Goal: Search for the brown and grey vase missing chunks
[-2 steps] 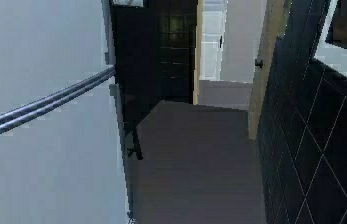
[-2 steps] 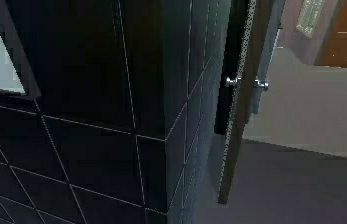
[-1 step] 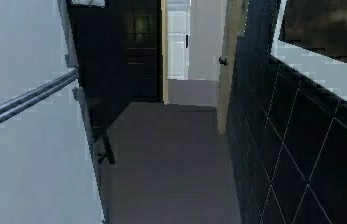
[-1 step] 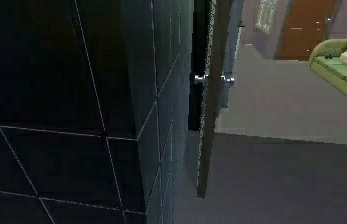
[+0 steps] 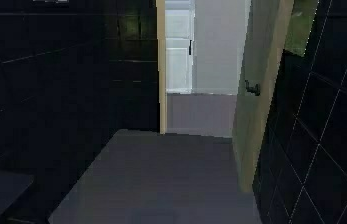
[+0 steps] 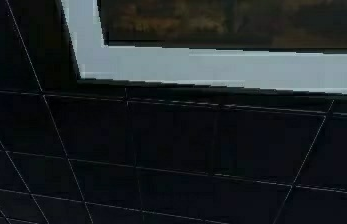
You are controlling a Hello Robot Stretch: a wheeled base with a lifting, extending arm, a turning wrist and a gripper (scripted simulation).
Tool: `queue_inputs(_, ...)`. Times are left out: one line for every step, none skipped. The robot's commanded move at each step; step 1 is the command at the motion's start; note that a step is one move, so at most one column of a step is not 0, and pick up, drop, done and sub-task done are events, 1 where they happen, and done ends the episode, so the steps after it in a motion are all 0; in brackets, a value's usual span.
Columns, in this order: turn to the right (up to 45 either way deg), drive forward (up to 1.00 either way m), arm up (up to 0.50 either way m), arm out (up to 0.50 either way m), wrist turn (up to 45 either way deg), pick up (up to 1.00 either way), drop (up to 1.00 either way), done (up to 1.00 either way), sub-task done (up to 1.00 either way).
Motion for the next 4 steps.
queue_inputs(0.0, 1.00, 0.00, 0.00, 0.0, 0.00, 0.00, 0.00, 0.00)
queue_inputs(6.0, 0.00, 0.00, 0.00, 0.0, 0.00, 0.00, 0.00, 0.00)
queue_inputs(0.0, 0.30, 0.00, 0.00, 0.0, 0.00, 0.00, 0.00, 0.00)
queue_inputs(3.0, 0.00, 0.00, 0.00, 0.0, 0.00, 0.00, 0.00, 0.00)
